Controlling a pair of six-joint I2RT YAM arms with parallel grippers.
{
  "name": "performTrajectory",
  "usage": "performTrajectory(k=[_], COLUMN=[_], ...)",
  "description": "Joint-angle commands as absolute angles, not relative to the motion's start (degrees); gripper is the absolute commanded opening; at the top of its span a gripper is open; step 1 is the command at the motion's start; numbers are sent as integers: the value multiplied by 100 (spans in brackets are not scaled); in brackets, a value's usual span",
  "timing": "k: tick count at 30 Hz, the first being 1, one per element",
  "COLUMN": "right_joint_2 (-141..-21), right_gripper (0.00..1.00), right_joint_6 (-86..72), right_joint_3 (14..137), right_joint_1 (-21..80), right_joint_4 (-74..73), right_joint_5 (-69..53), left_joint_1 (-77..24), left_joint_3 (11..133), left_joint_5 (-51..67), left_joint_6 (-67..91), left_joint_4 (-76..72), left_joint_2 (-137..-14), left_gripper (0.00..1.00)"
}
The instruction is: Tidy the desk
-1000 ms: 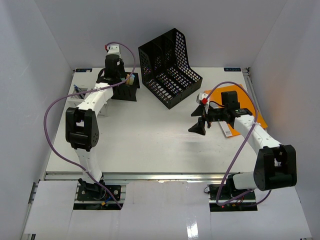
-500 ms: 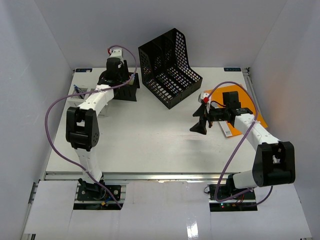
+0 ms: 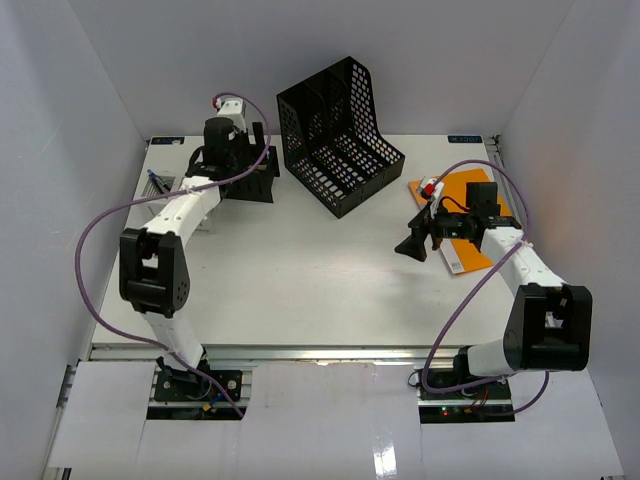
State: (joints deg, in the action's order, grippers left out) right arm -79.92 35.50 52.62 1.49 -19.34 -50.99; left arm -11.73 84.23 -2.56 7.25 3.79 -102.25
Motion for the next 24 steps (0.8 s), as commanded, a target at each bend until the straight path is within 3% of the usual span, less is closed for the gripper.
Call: performTrajectory(k=[1,6,9,12,16,24], right_joint_2=[-8013,-8209,-8464,-8896,-9494,-10045], right_gripper=[100,100,100,99,90,61], right_joint_6=[2453,1859,1916,1914,1937,2026], right_joint_3=[5260,5017,4950,5279,5626,5846], right_joint_1=[167,806,1203,1360,1354,1354], right_joint_4=[-1566,-964,-416,-478,-451,-379], right_joint_5=[-2858,384,1654,2125,2592,2685], left_joint_1=[-1184,-1178,-1178,-1178,-1187,-1316], left_joint_3=[7482,5359,4216,3414,2686,2110], left_joint_5=[868,2241,2853,3259,3435,3624], left_joint_6=[1152,2770,3871,4666,5151,5973], left_joint_4=[-97,-1078,-1755,-2332,-2842,-3624], left_joint_2=[-8602,-7268,-6830,-6519,-6271,-6590], left_gripper=[98,98,98,98,98,98])
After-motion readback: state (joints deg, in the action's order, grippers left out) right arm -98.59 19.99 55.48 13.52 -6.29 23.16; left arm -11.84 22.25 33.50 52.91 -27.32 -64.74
